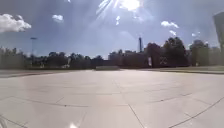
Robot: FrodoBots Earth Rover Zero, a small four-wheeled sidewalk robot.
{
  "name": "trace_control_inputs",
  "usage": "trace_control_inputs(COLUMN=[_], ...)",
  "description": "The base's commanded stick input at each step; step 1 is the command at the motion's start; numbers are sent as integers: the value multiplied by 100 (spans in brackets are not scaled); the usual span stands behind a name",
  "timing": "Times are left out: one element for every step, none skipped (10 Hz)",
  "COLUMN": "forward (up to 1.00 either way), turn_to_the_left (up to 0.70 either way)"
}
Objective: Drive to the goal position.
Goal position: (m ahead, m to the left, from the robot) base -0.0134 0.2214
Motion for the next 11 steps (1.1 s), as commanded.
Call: trace_control_inputs(forward=[4,4,5,5,4,4,5,5,5,5,5], turn_to_the_left=[0,0,0,0,0,0,0,0,0,0,0])
